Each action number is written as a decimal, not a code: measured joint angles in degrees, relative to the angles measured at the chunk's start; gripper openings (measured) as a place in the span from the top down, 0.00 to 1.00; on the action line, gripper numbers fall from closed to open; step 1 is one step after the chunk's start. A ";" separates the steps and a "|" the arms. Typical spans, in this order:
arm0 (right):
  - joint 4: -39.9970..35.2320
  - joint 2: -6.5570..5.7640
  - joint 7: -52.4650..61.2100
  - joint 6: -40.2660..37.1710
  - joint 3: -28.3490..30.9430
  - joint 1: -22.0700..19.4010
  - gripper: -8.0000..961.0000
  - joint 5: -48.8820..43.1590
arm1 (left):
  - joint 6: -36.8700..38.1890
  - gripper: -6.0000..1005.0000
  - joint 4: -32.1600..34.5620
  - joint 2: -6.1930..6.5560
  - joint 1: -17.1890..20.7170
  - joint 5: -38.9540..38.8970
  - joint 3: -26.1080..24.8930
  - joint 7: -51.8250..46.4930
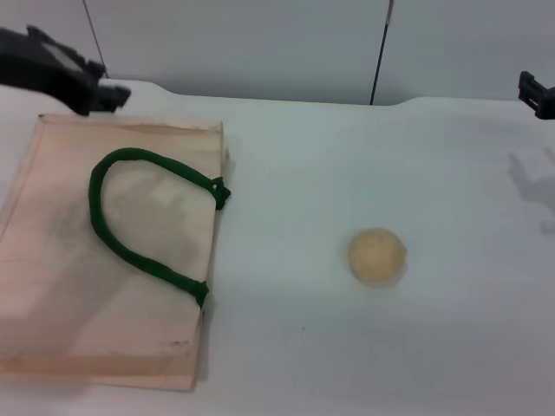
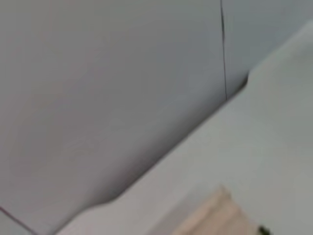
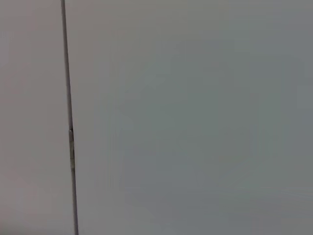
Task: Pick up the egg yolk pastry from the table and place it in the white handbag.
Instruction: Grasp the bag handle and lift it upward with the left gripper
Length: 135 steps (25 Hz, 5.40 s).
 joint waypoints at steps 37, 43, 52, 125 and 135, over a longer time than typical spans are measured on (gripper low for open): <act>-1.27 -0.01 0.15 0.17 1.98 -0.18 0.38 0.11 | 1.36 0.56 -18.28 0.03 -2.76 15.90 12.22 -10.72; -1.53 -0.01 0.17 0.17 2.06 0.04 0.38 0.11 | 2.43 0.56 -18.38 -0.13 -2.67 15.71 10.30 -12.49; -1.62 -0.01 0.18 0.24 2.06 0.28 0.38 0.11 | 3.33 0.56 -18.69 -0.11 -2.92 15.08 6.86 -18.17; -1.36 -0.01 0.17 3.95 1.53 0.47 0.38 -0.15 | 23.25 0.82 -40.17 -0.12 -10.09 17.85 3.73 -17.96; -1.55 0.00 -0.05 3.95 1.10 0.60 0.39 -0.26 | 19.25 0.87 -26.17 -0.35 -5.32 14.99 7.53 -17.91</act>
